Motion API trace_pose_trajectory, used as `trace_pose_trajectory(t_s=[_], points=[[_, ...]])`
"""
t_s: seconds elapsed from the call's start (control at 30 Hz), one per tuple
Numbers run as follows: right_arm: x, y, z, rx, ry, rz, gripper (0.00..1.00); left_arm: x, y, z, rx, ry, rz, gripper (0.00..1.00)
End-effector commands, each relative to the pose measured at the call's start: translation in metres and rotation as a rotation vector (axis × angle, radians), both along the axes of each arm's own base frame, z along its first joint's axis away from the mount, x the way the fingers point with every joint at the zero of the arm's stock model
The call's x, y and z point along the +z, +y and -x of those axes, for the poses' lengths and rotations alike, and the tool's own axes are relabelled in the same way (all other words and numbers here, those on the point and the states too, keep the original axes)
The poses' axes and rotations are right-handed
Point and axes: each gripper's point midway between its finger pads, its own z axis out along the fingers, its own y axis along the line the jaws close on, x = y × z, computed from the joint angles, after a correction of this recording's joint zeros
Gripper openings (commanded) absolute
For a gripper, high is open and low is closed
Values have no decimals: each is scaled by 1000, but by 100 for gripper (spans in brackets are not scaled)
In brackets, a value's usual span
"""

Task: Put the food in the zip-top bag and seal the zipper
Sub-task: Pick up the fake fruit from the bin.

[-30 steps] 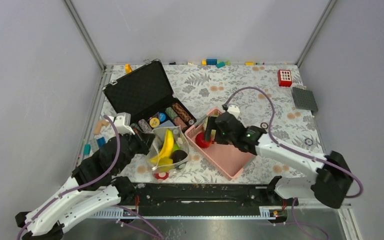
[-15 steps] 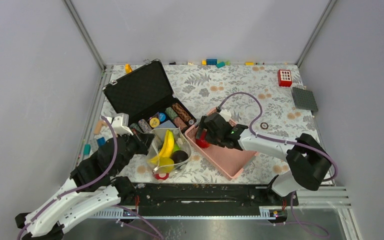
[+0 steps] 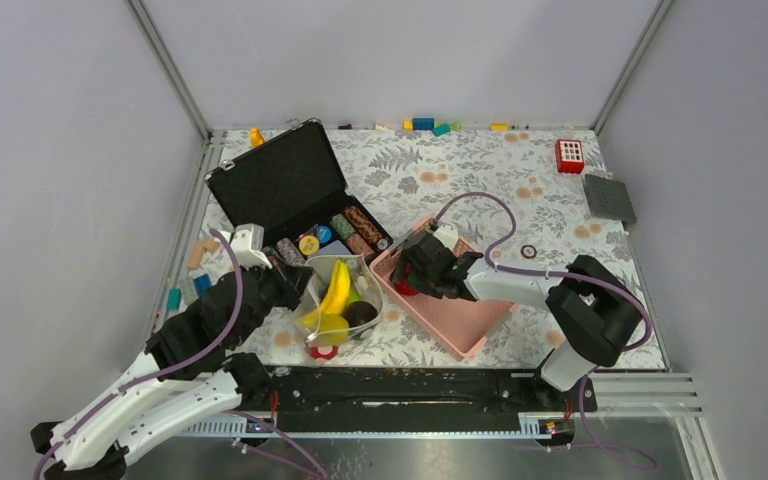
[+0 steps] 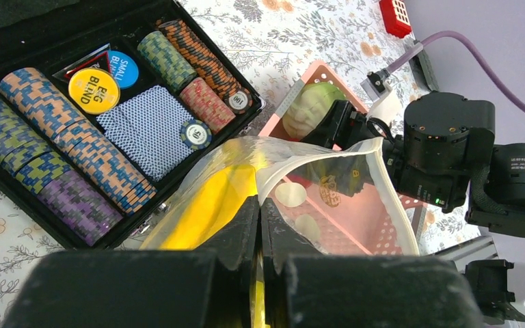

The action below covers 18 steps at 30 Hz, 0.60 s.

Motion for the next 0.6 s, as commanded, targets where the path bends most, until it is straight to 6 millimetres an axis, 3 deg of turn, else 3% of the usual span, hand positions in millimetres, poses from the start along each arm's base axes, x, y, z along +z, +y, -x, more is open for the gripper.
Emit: trace_pose_trajectory(t_s=[0.0,0.27,0.43,0.57], points=[[5,-5,-9,-34,-58,-20,66,14,-9,-3,-24,-33,32,0],[49,-31,-12,-18,-214,11,54,22,-25,1,-114,-58,53,0],[105,-51,-10,68,-394,42,54,27,-34,3,-161,-75,57,0],[167,-38,3,237,-570,-83,54,29,-39,2,-180,-86,60,0]])
